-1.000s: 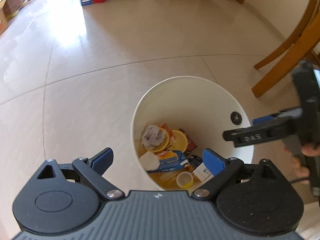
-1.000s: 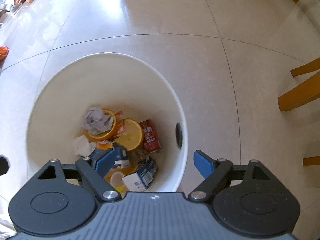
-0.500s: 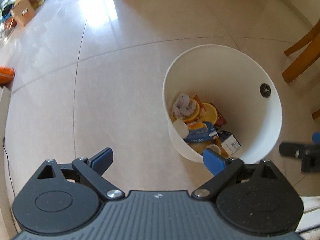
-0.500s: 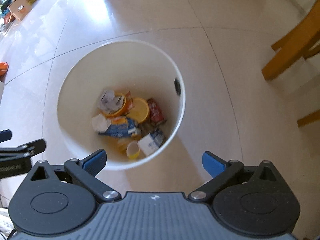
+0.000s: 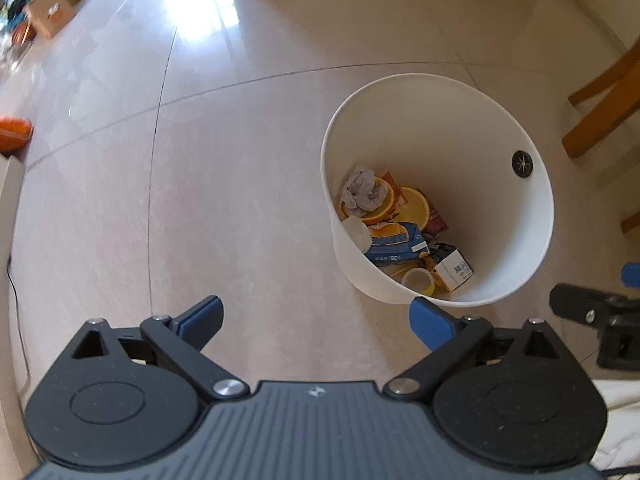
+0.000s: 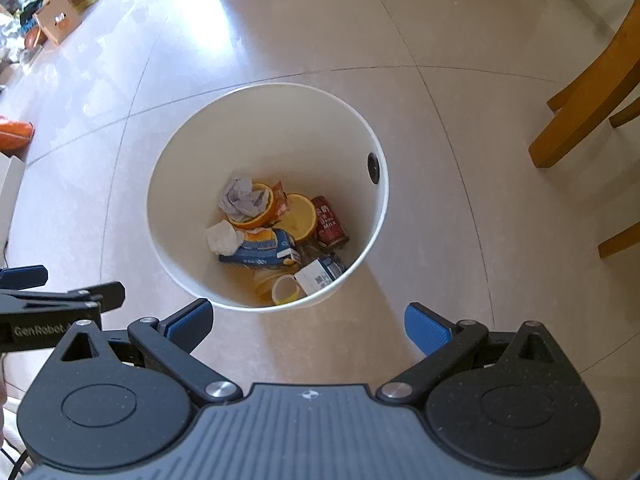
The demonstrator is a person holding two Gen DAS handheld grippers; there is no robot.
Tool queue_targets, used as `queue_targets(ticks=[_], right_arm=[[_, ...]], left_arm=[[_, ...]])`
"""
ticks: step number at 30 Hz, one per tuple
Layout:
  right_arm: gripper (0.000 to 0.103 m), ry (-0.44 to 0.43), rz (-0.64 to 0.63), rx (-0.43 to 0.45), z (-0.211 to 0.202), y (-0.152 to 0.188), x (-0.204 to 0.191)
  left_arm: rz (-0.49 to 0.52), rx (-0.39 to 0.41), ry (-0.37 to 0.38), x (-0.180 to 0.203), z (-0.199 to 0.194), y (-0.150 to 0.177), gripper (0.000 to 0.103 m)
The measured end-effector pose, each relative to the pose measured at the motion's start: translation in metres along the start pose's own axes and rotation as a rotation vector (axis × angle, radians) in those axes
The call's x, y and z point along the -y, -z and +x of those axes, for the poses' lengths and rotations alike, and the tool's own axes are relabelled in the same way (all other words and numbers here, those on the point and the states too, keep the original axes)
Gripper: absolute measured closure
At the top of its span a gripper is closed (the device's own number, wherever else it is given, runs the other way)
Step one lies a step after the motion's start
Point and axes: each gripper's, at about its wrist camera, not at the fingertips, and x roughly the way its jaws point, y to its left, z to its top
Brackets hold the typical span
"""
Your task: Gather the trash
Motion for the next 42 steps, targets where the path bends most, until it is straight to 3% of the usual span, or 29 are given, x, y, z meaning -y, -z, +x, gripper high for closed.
queue_targets(ticks=[4,18,42], right_arm=[[0.0,0.022,-0.011,0.007,0.001,-0.001,-0.004],[0.0,0.095,-0.026,-0.036,0.015,0.002,-0.007],[0.0,0.113,-0.043,-0.041,0.011,0.006,-0.011]], left_arm=[[0.043,0.025,-0.013,0.001,0.006,-0.003,0.004],[0.016,0.017,0.027,-0.005,0.012,-0.004,0.004],[-0.011,0.004,0.054,-0.013,0.011,0.0,0.003]])
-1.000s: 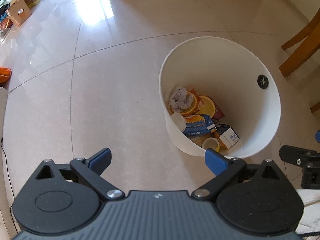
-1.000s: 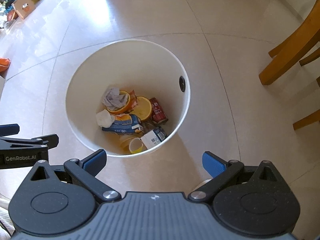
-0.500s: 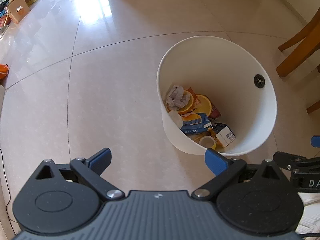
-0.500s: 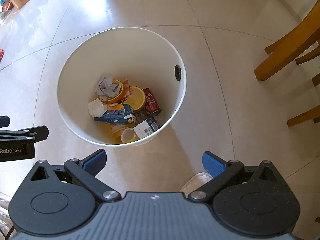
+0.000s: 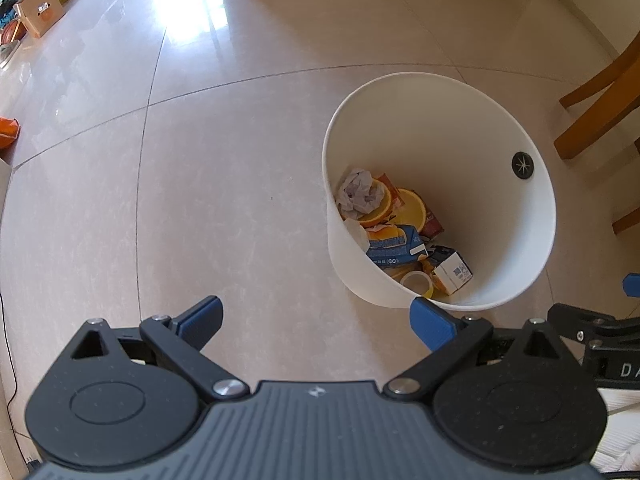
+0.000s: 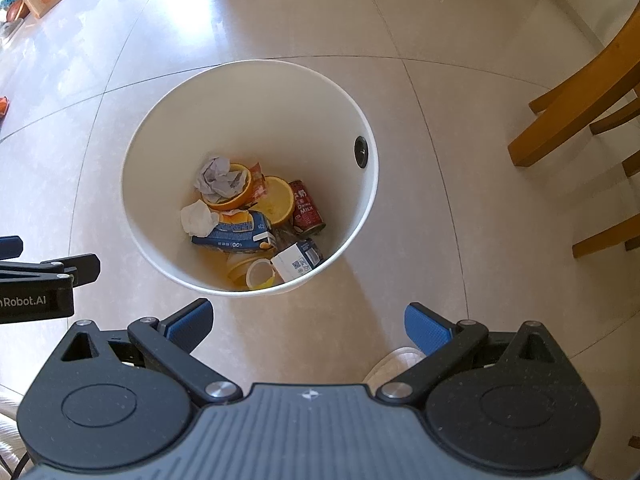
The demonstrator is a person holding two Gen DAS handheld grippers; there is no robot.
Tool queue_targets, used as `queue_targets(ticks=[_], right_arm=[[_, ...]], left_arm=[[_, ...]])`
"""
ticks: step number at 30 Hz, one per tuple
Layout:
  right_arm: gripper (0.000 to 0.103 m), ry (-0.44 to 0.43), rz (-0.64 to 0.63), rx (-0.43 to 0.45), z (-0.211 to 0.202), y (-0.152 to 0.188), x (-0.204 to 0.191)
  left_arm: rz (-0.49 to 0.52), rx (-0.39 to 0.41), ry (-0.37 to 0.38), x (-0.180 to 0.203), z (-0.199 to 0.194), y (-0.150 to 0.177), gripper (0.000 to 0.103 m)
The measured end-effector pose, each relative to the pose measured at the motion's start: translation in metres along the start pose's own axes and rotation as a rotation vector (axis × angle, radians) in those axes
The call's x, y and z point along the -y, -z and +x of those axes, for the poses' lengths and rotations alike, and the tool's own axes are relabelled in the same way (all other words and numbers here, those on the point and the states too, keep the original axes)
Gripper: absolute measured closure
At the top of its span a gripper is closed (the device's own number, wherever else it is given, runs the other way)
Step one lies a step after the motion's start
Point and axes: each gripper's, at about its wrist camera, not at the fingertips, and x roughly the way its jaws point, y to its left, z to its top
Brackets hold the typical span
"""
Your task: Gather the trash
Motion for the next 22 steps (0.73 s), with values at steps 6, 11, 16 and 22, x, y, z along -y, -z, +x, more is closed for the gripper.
queue_targets(ticks=[6,11,16,22], right_arm=[[0.0,-0.004,0.001,-0.001,-0.0005,-0.0003,0.0],[0.0,-0.004,-0.001,0.001,-0.0011,-0.0001,-0.0004],[0.0,-0.005,-0.001,0.001,-0.0014,0.0002,-0.0006],[0.0,-0.003,-0.004,0.002,-0.0025,-0.0001,-0.0016]], left_arm=[[-0.003,-0.002,0.006,-0.0014,0.0,-0.0002,0.004],[-0.001,-0.004,0.008,-0.0013,0.0,0.0008,0.004],[0.003,-0.005,0.013,-0.0018,-0.001,0.0013,0.004],[0.015,-0.002,0.019,-0.002,-0.003,0.0024,0.004]])
